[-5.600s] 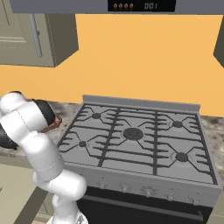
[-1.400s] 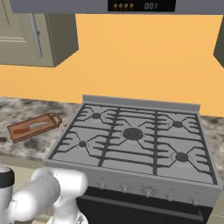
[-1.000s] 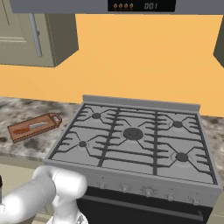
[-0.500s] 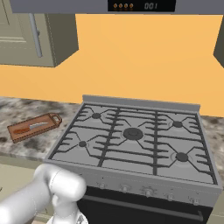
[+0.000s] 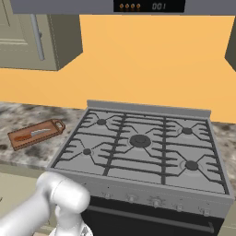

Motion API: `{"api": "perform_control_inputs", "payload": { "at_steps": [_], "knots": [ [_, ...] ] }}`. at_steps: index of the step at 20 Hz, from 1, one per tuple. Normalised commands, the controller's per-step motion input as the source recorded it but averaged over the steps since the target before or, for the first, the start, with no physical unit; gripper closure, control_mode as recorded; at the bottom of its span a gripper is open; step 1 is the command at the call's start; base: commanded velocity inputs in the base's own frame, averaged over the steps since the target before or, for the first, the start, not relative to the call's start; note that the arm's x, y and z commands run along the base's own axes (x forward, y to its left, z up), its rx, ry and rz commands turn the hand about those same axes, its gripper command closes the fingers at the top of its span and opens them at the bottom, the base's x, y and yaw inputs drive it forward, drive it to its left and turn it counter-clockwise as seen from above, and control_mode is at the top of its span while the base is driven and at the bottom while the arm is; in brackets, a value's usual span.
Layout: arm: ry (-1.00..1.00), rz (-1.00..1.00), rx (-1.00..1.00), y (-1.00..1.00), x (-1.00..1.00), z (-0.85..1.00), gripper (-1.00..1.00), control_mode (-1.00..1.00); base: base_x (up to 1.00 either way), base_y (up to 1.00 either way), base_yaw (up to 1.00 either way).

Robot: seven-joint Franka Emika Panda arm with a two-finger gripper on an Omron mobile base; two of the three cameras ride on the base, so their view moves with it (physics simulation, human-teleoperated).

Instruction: Open the drawer on the left and place the cutting tools on the cutting board.

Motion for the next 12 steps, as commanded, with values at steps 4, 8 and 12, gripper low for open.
{"api": "perform_control_inputs", "payload": {
  "at_steps": [4,8,12],
  "knots": [
    [0.00,0.02,-0.02,0.12,0.00,-0.45,-1.00,-1.00,0.00,0.00,0.00],
    [0.00,0.01,-0.01,0.13,0.00,-0.41,-1.00,-1.00,0.00,0.00,0.00],
    [0.00,0.00,0.00,0.15,0.00,-0.39,-1.00,-1.00,0.00,0.00,0.00]
  ]
}}
